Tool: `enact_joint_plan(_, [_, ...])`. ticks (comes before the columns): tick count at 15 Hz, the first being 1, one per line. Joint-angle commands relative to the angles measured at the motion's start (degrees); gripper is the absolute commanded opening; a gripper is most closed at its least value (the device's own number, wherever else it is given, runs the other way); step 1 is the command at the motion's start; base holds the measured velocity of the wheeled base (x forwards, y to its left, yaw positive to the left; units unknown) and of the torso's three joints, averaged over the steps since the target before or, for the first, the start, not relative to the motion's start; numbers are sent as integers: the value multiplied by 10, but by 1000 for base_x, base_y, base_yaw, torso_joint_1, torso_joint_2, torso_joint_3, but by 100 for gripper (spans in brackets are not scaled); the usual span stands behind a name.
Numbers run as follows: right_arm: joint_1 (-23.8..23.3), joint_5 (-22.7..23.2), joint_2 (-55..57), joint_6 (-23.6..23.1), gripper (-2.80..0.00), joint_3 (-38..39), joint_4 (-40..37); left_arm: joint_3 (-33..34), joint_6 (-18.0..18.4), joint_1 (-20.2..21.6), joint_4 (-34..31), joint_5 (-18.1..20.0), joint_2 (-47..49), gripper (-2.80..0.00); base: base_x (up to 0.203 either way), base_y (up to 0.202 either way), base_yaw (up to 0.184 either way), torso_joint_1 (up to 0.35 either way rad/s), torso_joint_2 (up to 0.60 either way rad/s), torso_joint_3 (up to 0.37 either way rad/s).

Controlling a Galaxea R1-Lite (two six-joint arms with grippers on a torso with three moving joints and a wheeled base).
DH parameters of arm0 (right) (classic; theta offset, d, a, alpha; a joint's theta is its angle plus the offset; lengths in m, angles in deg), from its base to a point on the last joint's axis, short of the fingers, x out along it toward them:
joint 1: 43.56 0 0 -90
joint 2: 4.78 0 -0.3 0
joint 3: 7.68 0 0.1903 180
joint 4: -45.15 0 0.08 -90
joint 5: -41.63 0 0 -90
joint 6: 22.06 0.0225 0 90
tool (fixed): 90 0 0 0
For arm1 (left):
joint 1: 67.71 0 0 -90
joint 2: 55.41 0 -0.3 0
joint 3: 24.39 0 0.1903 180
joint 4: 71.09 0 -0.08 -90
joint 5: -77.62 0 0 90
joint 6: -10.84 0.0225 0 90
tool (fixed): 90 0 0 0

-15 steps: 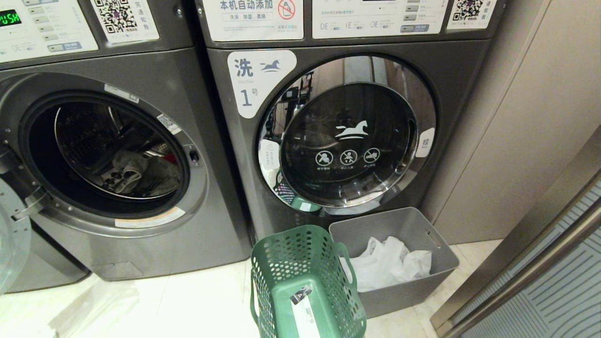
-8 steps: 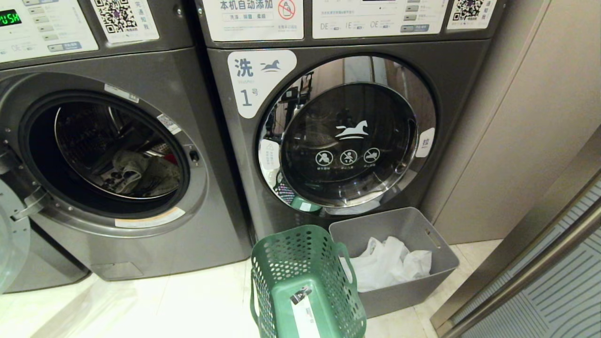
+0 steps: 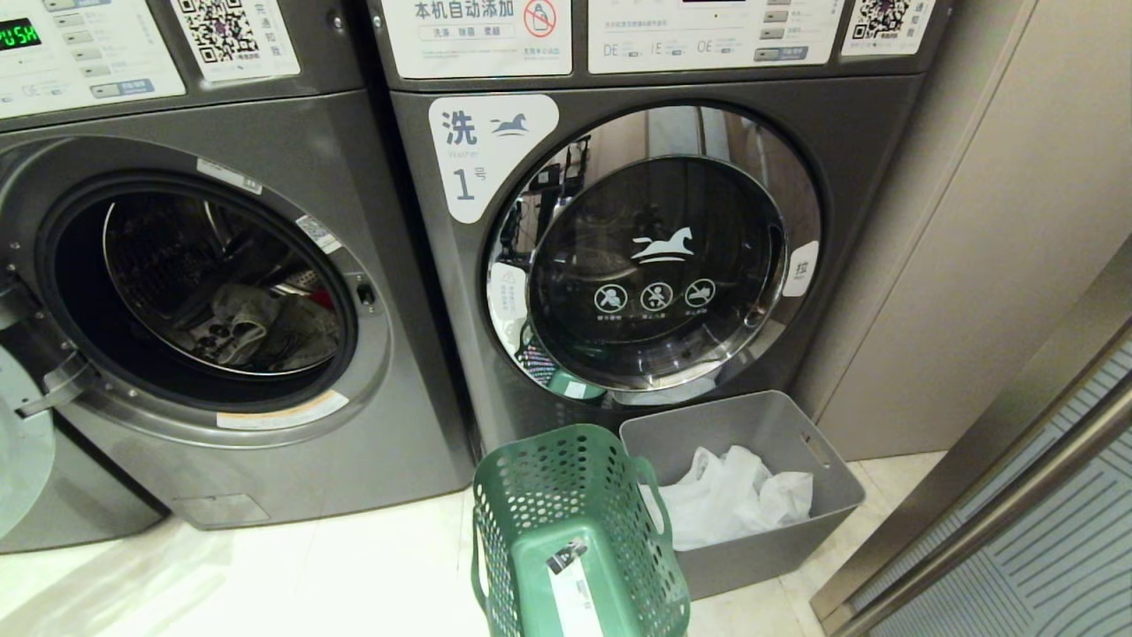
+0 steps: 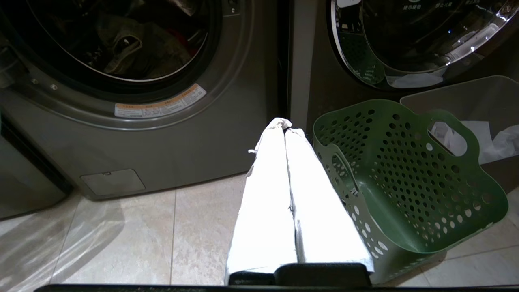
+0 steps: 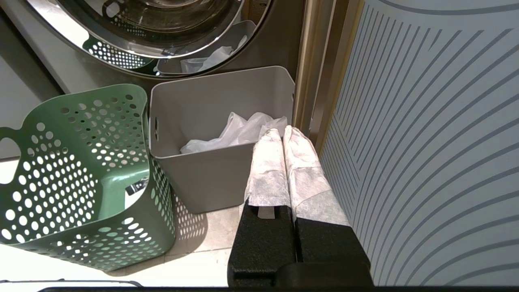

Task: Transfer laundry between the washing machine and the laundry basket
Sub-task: Pick a cloth and place it into the basket

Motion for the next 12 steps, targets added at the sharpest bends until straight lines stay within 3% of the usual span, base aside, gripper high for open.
enact_joint_plan(1, [0,0,0,0,-280,0,0,23,-1,0,1,-2,-21,-280,0,0,0,0,0,0])
enact_joint_plan(12, [0,0,0,0,-280,0,0,23,-8,0,2,3,-21,-280,0,0,0,0,0,0])
